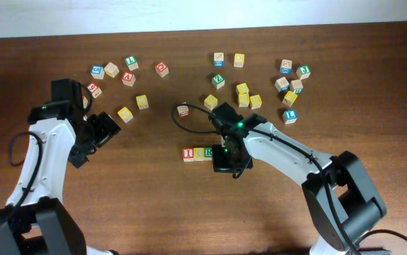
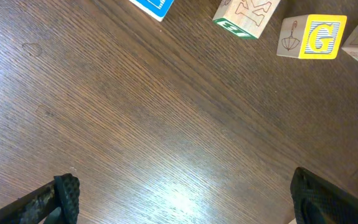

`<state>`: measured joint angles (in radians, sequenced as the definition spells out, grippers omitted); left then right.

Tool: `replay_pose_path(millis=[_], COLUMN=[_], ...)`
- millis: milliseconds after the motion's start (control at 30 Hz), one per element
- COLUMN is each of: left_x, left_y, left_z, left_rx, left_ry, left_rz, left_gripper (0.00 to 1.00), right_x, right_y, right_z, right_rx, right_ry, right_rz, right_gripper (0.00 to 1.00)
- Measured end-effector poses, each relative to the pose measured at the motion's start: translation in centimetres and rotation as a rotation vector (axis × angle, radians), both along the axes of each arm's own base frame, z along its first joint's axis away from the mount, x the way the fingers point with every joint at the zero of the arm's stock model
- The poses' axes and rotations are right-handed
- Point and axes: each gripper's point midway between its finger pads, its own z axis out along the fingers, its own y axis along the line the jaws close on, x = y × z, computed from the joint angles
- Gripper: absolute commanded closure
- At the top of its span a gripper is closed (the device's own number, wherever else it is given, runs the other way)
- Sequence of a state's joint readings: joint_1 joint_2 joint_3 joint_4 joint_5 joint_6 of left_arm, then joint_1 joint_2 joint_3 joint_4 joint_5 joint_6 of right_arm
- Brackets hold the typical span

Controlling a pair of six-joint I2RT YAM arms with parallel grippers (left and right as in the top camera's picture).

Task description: Spell out ICRA

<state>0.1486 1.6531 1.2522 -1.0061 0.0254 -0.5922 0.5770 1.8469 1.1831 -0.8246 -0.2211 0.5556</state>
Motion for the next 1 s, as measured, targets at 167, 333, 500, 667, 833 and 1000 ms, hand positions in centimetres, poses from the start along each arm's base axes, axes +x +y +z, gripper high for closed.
replay_pose_path(millis=[167,333,500,667,833,1000], left_x=[0.1,0.1,0.1,0.1,0.1,0.1], left_y=[0.0,0.0,0.0,0.0,0.0,0.0], left_z=[0.0,0.0,0.0,0.0,0.0,0.0], left_rx=[0.000,0.000,0.000,0.000,0.000,0.000], left_ry=[-0.003,-0.003,-0.003,-0.003,-0.002,-0.002], left_rz=[0.003,0.003,0.003,0.003,0.003,0.003], left_gripper=[0.01,0.01,0.01,0.01,0.01,0.01], right_x=[-0.1,0.5,0.7,1.0,1.3,1.3], right_y=[-0.1,0.3,0.5,0.6,0.8,0.9], right_z=[-0.7,-0.7,-0.6,-0.6,-0.6,-0.6], right_rx=[-0.010,0.006,0.012,0.019,0.027,0.030], right_ry=[0.017,-0.004,-0.015,-0.025,-0.037,-0.040], right_rz=[-0.014,-0.021,-0.021,-0.021,-0.021,-0.021], right_gripper=[0.96,0.96,0.96,0.96,0.96,0.96])
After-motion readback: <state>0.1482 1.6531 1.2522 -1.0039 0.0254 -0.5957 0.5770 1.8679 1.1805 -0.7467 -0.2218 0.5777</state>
